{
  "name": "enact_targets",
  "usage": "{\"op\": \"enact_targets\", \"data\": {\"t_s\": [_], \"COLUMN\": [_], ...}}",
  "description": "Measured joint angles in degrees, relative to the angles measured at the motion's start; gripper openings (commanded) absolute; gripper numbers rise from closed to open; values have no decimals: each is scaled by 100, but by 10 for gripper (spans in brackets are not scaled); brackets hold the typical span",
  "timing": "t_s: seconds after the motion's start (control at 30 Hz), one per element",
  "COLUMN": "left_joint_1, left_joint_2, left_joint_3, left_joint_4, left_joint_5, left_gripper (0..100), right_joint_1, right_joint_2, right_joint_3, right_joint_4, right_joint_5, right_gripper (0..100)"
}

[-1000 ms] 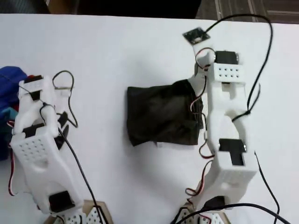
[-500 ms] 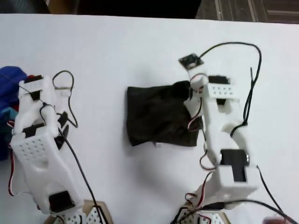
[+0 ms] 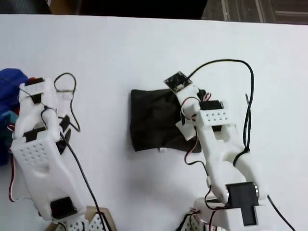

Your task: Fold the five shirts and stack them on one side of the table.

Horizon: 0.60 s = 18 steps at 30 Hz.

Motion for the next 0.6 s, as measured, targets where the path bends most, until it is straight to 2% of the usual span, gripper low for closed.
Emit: {"op": "enact_targets", "data": {"t_s": [0.13,0.37,0.6], "left_joint_1": [0,0,0], "left_joint_2": [0,0,0], "left_joint_3": [0,0,0], "left_joint_4": [0,0,0], "left_joint_5": [0,0,0], "left_gripper": [27,27,27], "right_joint_1": [0,18,580], "right_joint_2": [-35,-35,-782], "right_joint_3": [79,88,-62], "right_joint_4": [88,1257,1398], "right_joint_5": [26,510,536], "right_gripper": [21,21,21]}}
